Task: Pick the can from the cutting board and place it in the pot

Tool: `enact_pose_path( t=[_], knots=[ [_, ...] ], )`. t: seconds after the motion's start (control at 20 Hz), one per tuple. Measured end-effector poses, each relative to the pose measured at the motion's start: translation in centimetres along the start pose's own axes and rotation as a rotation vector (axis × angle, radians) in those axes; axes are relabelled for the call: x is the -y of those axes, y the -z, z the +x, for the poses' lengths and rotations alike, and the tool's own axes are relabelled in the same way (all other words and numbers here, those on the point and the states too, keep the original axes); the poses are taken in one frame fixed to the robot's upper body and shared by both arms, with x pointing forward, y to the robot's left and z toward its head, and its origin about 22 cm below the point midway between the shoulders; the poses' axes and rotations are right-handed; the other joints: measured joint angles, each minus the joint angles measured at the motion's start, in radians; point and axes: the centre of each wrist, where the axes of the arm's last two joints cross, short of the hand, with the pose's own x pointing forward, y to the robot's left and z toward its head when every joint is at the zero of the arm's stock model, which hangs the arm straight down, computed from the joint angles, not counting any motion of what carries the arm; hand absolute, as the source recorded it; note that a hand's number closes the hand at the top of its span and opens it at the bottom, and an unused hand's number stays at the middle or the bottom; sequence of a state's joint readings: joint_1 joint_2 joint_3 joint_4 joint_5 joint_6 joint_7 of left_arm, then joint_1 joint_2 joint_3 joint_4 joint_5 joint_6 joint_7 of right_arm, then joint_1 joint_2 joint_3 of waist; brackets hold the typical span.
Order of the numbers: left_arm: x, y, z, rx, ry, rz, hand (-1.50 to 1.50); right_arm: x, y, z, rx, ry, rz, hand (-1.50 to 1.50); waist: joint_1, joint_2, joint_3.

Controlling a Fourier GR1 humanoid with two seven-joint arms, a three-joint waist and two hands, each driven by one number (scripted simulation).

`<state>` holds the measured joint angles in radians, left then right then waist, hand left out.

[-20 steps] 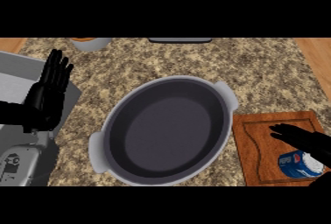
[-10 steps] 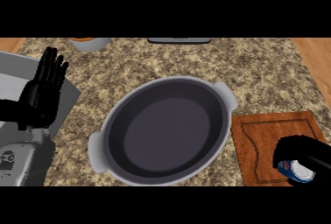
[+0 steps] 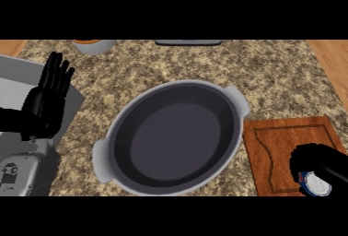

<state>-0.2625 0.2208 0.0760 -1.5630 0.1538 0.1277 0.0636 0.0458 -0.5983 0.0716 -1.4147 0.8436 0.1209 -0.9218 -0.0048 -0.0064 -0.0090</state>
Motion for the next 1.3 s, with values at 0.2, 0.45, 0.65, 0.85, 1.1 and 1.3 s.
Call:
enact_pose_path(
  t=[0.2,0.45,0.65,0.85,1.1,1.3],
  knots=[
    [-0.8,-0.4,-0.2,0.002,0.0,0.01,0.0,1.9,-1.9,0.5,-0.048,-0.023,-0.093,1.5,-0.004,0.002,0.006],
    [-0.3,0.0,0.1,0.009,-0.002,-0.01,0.0,0.7,3.8,2.6,-0.248,0.017,-0.261,1.5,0.022,0.01,0.0],
    [-0.2,0.1,0.3,0.015,-0.001,-0.021,0.0,-0.2,6.4,3.5,-0.404,0.054,-0.38,1.5,0.037,0.014,-0.005],
    [0.0,0.1,0.2,0.012,0.001,-0.032,0.0,0.1,8.8,4.3,-0.567,0.054,-0.512,1.5,0.04,0.01,-0.011],
    [0.2,0.2,0.3,0.011,0.002,-0.039,0.0,1.4,11.7,5.6,-0.753,0.036,-0.709,1.5,0.04,0.001,-0.015],
    [0.3,0.3,0.3,0.008,0.006,-0.04,0.0,3.0,13.1,6.3,-0.898,-0.013,-0.853,1.5,0.038,-0.003,-0.015]
  ],
)
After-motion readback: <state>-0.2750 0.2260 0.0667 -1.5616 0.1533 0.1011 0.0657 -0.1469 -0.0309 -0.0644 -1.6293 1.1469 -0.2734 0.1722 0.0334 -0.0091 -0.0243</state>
